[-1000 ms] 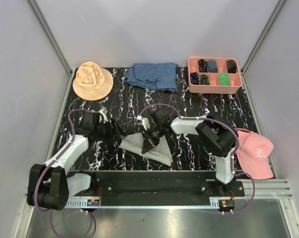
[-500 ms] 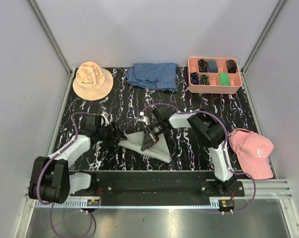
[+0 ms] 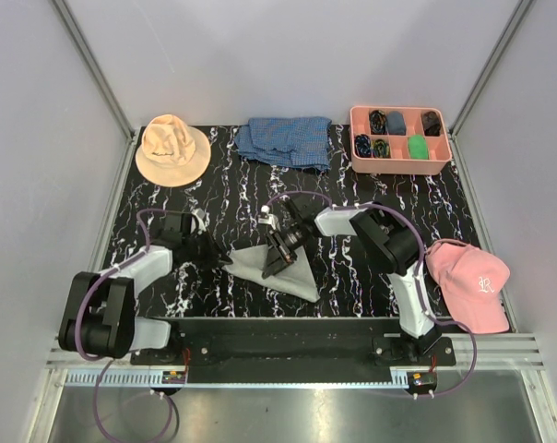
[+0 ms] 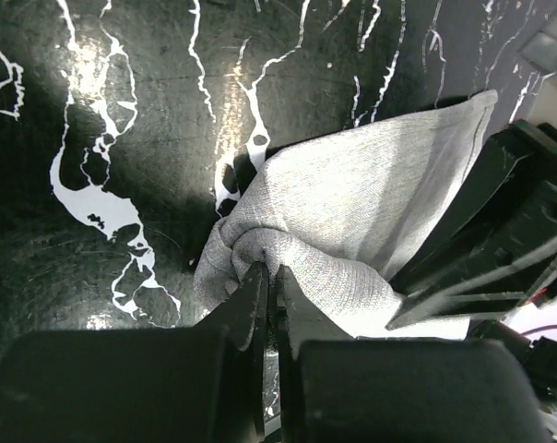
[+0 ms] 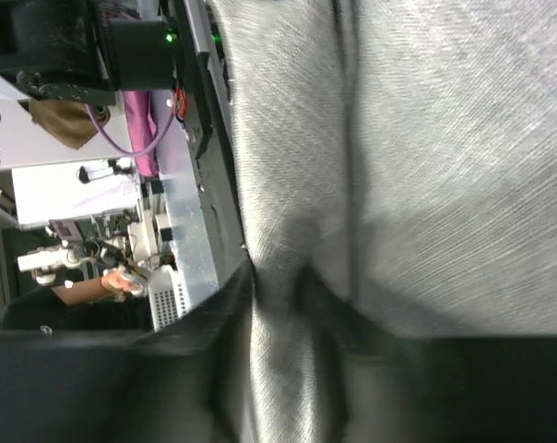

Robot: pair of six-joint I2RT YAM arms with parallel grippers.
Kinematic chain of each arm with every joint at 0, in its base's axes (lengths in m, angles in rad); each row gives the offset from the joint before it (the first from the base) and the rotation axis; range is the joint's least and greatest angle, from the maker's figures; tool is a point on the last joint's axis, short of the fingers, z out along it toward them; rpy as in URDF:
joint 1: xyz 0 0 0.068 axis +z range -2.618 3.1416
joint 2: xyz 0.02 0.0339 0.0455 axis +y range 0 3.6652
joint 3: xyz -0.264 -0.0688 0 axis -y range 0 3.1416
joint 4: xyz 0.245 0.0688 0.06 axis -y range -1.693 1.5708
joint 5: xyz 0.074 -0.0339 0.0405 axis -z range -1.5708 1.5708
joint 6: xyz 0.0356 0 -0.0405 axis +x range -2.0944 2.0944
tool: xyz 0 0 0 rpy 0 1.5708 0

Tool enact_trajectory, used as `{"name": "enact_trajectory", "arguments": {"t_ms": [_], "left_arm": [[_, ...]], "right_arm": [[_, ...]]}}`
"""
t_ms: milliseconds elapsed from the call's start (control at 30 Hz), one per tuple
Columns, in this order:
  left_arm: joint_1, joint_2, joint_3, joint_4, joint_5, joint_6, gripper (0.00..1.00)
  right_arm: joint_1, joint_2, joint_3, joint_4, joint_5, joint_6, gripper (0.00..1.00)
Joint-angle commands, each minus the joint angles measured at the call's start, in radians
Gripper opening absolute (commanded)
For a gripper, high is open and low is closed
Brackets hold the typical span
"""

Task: Fold the napkin, place the utensils inside, and roll it up
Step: Roll the napkin with the utensil

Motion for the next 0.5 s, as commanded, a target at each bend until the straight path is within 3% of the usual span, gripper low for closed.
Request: {"name": "enact_trajectory", "arguments": {"t_ms": [0, 133, 333, 467], "left_arm": [[0.002, 0.042, 0.031, 0.015, 0.027, -0.007, 0.0], [0.002, 0.079, 0.058, -0.015, 0.028, -0.003, 0.0], [0.0, 0.128, 0.098, -0.037, 0.038, 0.014, 0.0], [0.002, 0.162, 0.12, -0.051, 0.045, 0.023, 0.0]], "right_arm": [[-0.015, -0.148, 0.057, -0.044, 0.155, -0.003, 0.49], [-0.005, -0.286, 0.019, -0.051, 0.358, -0.038, 0.66], [0.181, -0.453, -0.117, -0.029, 0.846, -0.196, 0.69], [0.293, -0.492, -0.188, 0.039, 1.031, -0.262, 0.69]]}}
